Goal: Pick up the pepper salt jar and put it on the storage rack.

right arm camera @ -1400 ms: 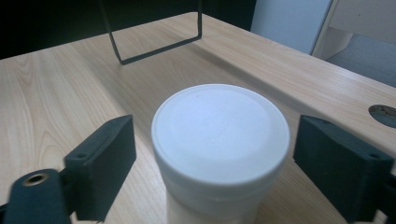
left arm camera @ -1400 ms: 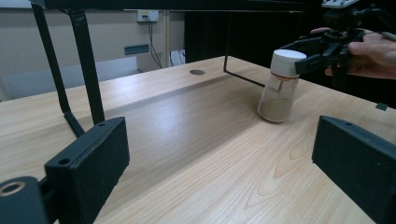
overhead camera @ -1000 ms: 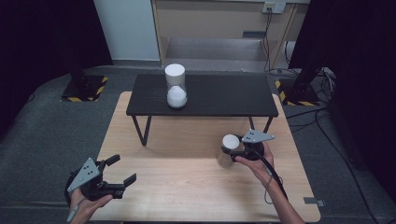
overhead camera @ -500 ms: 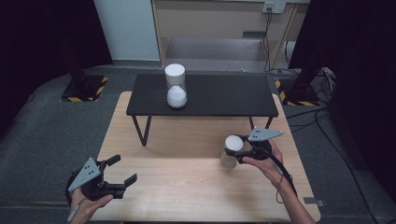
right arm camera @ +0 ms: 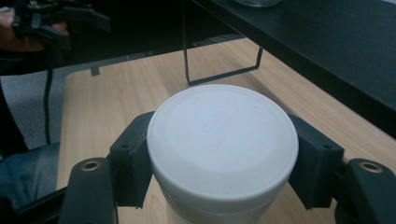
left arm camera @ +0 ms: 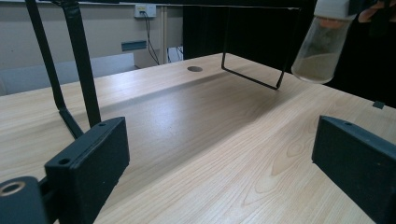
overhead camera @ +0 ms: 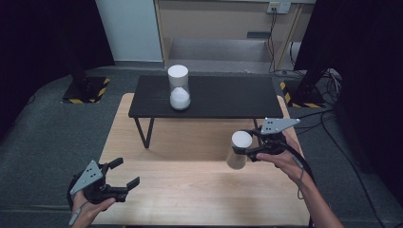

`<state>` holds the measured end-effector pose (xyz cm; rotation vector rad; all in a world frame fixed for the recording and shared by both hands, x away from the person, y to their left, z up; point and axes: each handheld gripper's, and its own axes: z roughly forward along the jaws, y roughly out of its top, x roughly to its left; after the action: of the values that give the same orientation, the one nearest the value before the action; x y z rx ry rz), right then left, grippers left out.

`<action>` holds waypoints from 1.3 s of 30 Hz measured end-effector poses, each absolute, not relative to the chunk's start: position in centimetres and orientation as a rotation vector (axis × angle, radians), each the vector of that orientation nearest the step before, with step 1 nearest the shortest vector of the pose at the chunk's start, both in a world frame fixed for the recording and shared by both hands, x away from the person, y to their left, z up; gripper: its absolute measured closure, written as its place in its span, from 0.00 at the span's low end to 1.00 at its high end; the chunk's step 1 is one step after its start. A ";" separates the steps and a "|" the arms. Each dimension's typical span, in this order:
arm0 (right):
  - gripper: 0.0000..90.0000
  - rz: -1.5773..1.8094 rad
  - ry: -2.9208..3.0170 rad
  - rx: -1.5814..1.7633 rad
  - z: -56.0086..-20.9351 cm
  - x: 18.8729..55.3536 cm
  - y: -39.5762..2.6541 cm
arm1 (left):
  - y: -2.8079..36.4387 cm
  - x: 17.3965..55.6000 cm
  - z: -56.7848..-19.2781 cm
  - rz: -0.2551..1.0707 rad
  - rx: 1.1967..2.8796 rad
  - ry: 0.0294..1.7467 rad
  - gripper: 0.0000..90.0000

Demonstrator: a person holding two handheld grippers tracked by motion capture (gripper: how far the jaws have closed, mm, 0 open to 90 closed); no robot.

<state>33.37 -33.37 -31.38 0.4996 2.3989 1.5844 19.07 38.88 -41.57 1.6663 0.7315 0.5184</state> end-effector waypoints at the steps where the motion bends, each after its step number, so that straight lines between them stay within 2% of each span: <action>1: 0.38 1.590 2.404 0.504 -31.0 33.5 -33.4 | 38.9 19.1 -41.6 0.518 1.667 0.732 0.03; 14: 0.38 1.583 2.410 0.476 -25.8 34.0 -33.1 | 38.9 19.3 -41.6 0.506 1.670 0.747 0.03; 32: 0.38 1.581 2.411 0.464 -17.4 36.5 -32.0 | 39.0 19.3 -41.6 0.501 1.665 0.753 0.03; 39: 0.38 1.550 2.395 0.514 -15.7 37.2 -31.5 | 39.1 19.3 -41.6 0.500 1.665 0.751 0.03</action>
<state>37.20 -31.46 -15.65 0.5137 2.3953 1.5498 19.34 39.06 -41.64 1.6650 0.7509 0.5002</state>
